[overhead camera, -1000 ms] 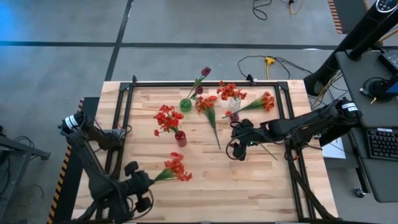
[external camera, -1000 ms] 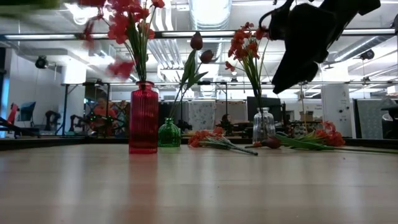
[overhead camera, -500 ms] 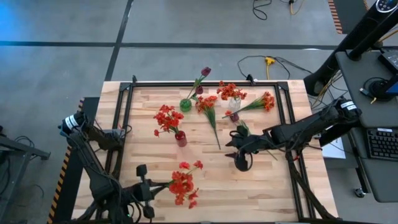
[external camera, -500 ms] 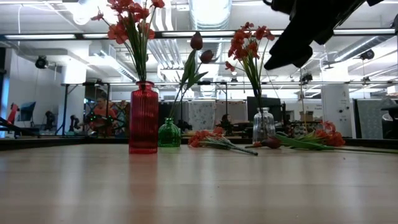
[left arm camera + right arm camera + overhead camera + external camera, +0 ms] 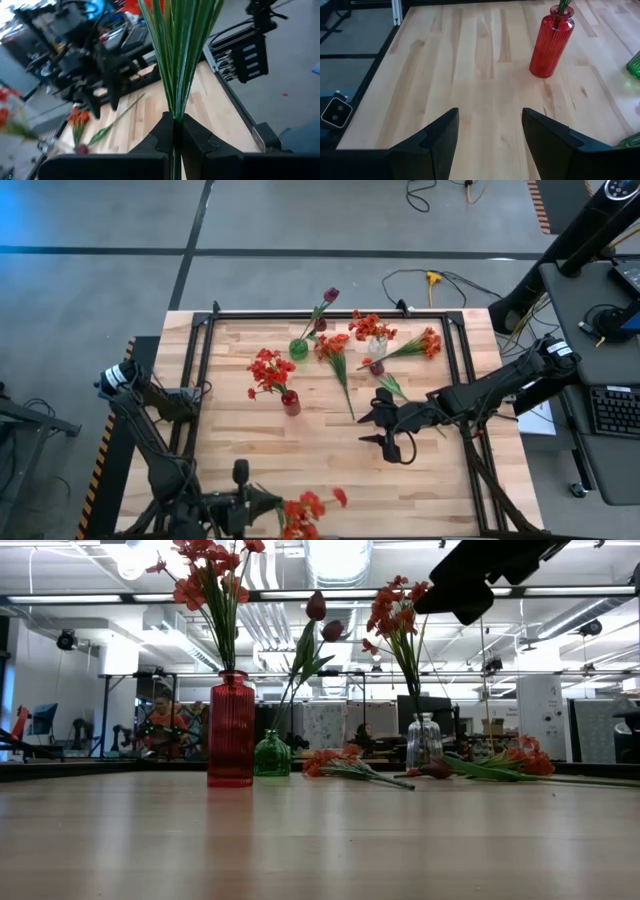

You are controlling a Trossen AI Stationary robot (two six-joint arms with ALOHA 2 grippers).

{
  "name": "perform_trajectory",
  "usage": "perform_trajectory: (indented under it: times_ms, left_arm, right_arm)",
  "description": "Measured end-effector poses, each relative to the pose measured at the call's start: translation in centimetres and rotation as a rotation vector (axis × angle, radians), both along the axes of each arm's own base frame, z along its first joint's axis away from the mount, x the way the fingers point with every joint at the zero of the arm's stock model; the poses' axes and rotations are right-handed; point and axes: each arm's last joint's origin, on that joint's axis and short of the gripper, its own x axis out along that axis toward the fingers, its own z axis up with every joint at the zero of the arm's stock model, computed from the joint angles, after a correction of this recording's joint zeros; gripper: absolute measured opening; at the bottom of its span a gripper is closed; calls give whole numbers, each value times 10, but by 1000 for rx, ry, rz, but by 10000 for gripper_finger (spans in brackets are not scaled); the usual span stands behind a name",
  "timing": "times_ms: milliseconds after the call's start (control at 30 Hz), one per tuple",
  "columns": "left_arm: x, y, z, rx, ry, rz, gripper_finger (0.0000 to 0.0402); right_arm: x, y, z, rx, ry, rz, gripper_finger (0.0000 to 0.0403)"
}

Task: Sort flowers into vase by color
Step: Put the red flowers into the red vase

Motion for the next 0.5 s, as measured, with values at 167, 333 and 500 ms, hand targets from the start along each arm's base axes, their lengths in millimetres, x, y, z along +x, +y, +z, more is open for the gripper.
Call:
perform_trajectory:
  times_ms: [167, 333, 500]
  left_arm:
    - [21, 11, -1, -8, 17, -66, 1]
    - [40, 28, -22, -56, -16, -177, 1]
    - [40, 38, -39, -73, -133, -188, 1]
  right_arm:
    - [-1, 4, 1, -12, -12, 23, 209]
    - [-1, 10, 3, -35, -45, 65, 209]
    - [-3, 16, 5, -61, -68, 105, 209]
